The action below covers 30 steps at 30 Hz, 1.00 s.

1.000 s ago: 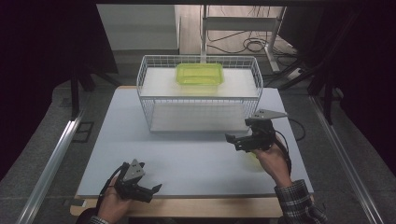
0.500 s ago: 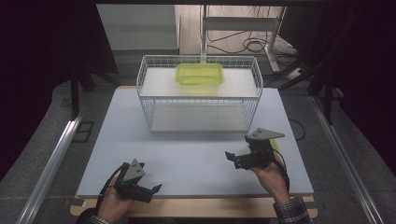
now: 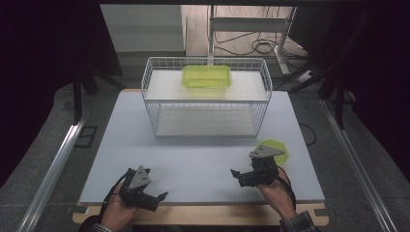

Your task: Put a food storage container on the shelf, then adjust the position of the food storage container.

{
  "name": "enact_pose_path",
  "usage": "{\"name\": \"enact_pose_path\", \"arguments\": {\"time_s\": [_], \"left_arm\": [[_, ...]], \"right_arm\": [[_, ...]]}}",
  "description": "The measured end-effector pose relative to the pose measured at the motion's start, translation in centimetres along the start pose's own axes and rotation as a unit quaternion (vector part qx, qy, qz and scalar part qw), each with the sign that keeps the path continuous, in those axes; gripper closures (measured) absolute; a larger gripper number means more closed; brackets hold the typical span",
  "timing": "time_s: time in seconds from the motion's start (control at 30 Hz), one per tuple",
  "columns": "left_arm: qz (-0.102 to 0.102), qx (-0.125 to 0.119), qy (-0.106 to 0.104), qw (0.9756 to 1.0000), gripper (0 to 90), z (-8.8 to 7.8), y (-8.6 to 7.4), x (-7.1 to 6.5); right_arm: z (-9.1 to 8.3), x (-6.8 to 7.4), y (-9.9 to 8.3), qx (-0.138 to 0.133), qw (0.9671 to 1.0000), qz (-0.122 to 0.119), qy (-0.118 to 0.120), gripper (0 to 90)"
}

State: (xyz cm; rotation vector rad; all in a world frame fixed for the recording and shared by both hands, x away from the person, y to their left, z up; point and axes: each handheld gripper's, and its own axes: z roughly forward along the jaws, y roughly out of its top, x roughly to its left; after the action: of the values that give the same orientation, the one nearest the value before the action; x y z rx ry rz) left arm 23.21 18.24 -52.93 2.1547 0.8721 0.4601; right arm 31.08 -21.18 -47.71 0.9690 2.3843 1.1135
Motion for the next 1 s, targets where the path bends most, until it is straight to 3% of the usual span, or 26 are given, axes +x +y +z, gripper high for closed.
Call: {"name": "enact_pose_path", "arguments": {"time_s": [0.2,0.27,0.3,0.33,0.37,0.47,0.5,0.53,0.7,0.9,1.0], "left_arm": [[-0.003,0.001,-0.001,1.0,0.3,0.0,0.0,0.0],[-0.004,0.001,-0.001,1.0,0.3,0.0,-0.1,0.0],[-0.004,0.001,-0.001,1.0,0.3,0.0,0.0,0.0],[-0.004,0.001,-0.001,1.0,0.3,0.0,0.0,0.0],[-0.004,0.001,-0.001,1.0,0.3,0.0,0.0,0.0],[-0.003,0.003,0.0,1.0,0.3,0.1,-0.1,0.0],[-0.003,0.003,-0.001,1.0,0.3,0.1,-0.1,0.1],[-0.003,0.004,0.0,1.0,0.3,0.1,-0.1,0.0],[-0.004,0.005,0.0,1.0,0.3,0.1,-0.1,0.0],[-0.005,0.006,0.001,1.0,0.3,0.2,-0.1,0.0],[-0.002,0.009,0.001,1.0,0.3,0.2,-0.1,0.0]], "right_arm": [[-0.2,-0.7,-0.1,0.007,0.9997,0.018,-0.012,0.0],[-0.3,-0.9,0.0,0.002,0.9994,0.029,-0.017,0.0],[-0.7,-1.4,0.0,0.003,0.9986,0.051,-0.013,0.0],[-0.7,-1.4,0.0,0.003,0.9986,0.051,-0.013,0.0],[-1.1,-1.9,0.1,0.002,0.998,0.061,-0.016,3.0],[-1.6,-2.3,0.3,-0.001,0.9977,0.058,-0.035,10.4],[-1.9,-2.6,0.3,-0.003,0.9974,0.059,-0.041,15.9],[-2.6,-3.4,0.3,-0.008,0.9963,0.069,-0.052,29.0],[-3.8,-5.8,0.1,-0.006,0.9936,0.092,-0.065,58.3],[-5.2,-8.8,-0.4,-0.009,0.9895,0.103,-0.101,85.7],[-5.5,-10.3,-0.9,-0.008,0.9854,0.117,-0.124,89.2]]}}
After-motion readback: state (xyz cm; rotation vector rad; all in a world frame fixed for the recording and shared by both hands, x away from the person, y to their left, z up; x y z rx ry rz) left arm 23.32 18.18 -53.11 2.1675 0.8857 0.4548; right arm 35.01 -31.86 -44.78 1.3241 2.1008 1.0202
